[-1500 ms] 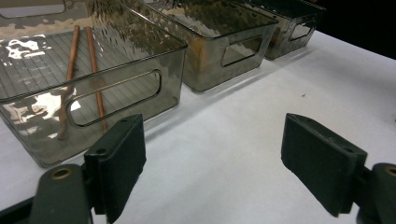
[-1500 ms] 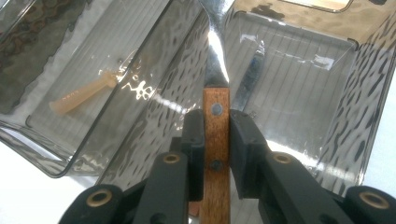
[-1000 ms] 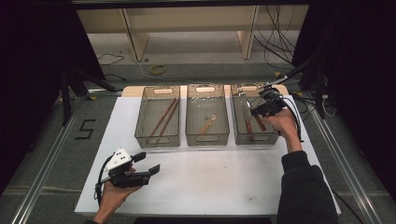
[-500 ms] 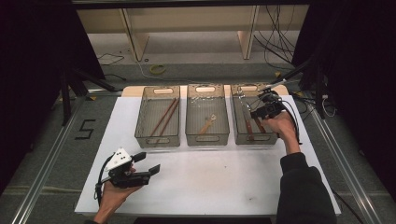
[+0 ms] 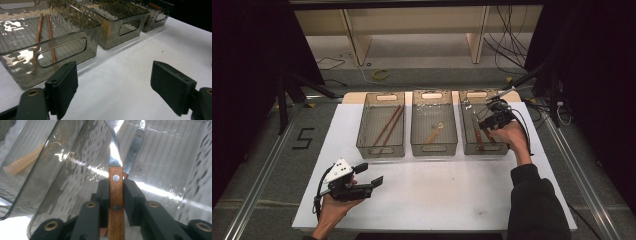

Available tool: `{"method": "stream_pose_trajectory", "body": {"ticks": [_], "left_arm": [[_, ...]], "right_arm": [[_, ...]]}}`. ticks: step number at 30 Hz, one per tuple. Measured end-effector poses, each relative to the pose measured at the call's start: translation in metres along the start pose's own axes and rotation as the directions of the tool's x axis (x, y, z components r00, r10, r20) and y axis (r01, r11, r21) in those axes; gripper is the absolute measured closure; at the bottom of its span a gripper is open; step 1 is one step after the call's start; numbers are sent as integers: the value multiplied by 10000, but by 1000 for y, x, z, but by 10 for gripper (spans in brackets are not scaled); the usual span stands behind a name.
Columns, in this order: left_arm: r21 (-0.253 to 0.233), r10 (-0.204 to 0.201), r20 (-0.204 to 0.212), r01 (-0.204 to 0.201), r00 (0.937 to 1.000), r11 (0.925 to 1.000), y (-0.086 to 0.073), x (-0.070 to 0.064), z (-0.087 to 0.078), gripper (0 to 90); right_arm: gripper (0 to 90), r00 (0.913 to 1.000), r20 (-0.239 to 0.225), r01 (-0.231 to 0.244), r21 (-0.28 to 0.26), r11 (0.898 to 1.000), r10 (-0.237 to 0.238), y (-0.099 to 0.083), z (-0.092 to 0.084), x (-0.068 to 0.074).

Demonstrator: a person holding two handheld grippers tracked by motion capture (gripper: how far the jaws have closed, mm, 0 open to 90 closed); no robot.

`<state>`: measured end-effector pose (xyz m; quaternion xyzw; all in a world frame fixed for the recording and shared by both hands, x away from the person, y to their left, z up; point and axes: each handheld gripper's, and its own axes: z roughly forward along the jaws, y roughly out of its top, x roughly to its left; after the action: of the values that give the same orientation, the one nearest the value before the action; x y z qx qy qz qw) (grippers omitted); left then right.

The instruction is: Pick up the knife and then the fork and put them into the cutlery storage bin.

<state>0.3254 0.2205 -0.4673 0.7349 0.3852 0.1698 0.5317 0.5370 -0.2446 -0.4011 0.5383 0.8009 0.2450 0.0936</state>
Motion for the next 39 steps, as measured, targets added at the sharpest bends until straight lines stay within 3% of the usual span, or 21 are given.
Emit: {"method": "stream_pose_trajectory", "body": {"ticks": [2, 4, 10, 17, 22, 29, 35, 39], "left_arm": [[2, -7, -2, 7, 10000, 10000, 0, 0, 0, 212], [6, 13, 0, -13, 10000, 10000, 0, 0, 0, 212], [14, 12, 12, -12, 10000, 10000, 0, 0, 0, 212], [49, 41, 28, -41, 10000, 10000, 0, 0, 0, 212], [70, 35, 27, -35, 10000, 10000, 0, 0, 1, 212], [125, -36, 70, 35, 10000, 9999, 0, 0, 1, 211], [172, -67, 105, 65, 9999, 9998, -1, 0, 3, 211], [184, -120, 110, 118, 9999, 9998, -1, 0, 3, 211]], "right_arm": [[603, 9998, -205, -85, -22, 10000, 85, 0, -1, 0], [575, 9999, -68, -146, -114, 9998, 145, 1, -3, 2], [497, 9992, -310, 249, -471, 9986, -264, -1, -11, 9], [430, 9948, -718, 628, -1339, 9890, -729, -13, -21, 23], [386, 9928, -711, 794, -2169, 9730, -969, -27, -28, 35], [333, 9868, -1261, 571, -3149, 9474, -1014, -52, -35, 49], [317, 9755, -1834, 444, -3760, 9255, -1213, -75, -38, 62], [300, 9680, -1982, 597, -4142, 9082, -1540, -87, -38, 71]]}}
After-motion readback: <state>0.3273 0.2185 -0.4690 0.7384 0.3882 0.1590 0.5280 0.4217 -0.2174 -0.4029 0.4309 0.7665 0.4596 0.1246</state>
